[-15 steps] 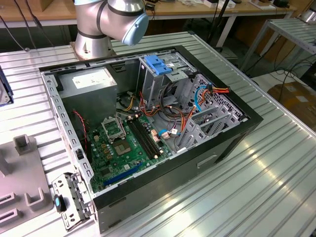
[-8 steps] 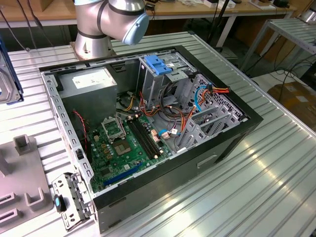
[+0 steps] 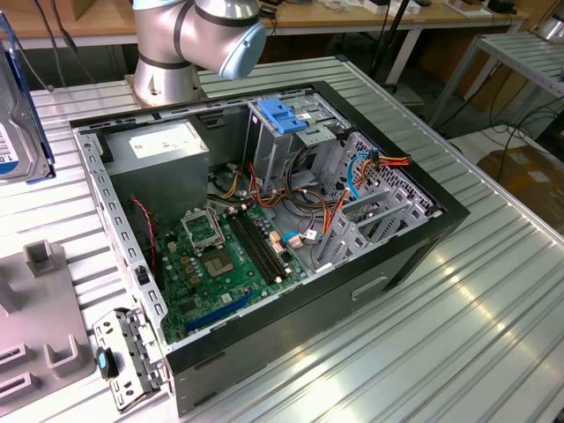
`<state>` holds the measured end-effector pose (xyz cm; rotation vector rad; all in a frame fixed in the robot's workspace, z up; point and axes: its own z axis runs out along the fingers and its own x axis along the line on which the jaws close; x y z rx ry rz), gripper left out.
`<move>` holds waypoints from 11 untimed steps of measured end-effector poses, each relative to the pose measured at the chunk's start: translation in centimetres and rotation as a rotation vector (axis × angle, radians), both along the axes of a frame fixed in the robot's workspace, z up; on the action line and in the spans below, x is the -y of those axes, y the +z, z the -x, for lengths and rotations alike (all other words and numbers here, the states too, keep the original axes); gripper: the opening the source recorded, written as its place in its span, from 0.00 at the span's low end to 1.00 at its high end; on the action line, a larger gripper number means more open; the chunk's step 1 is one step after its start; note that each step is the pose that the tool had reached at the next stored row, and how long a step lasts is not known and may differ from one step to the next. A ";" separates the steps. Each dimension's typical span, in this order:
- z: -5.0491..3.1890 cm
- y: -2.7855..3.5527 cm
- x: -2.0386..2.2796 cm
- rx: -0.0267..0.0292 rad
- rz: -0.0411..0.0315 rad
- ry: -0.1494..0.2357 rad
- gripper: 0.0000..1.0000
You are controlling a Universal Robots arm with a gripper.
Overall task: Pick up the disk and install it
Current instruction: 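Pick up the disk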
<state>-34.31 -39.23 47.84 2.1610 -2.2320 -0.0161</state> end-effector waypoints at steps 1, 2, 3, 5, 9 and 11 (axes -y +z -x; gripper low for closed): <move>-0.14 0.00 0.00 0.0001 0.0000 0.000 0.37; -0.30 0.00 0.00 0.0001 0.0000 0.000 0.37; -0.47 0.00 0.00 0.0001 0.0000 0.000 0.37; -0.84 0.00 0.00 0.0000 0.0000 0.000 0.37; -1.38 0.00 0.00 0.0000 0.0000 0.000 0.37; -1.63 0.00 0.00 0.0000 0.0000 0.000 0.37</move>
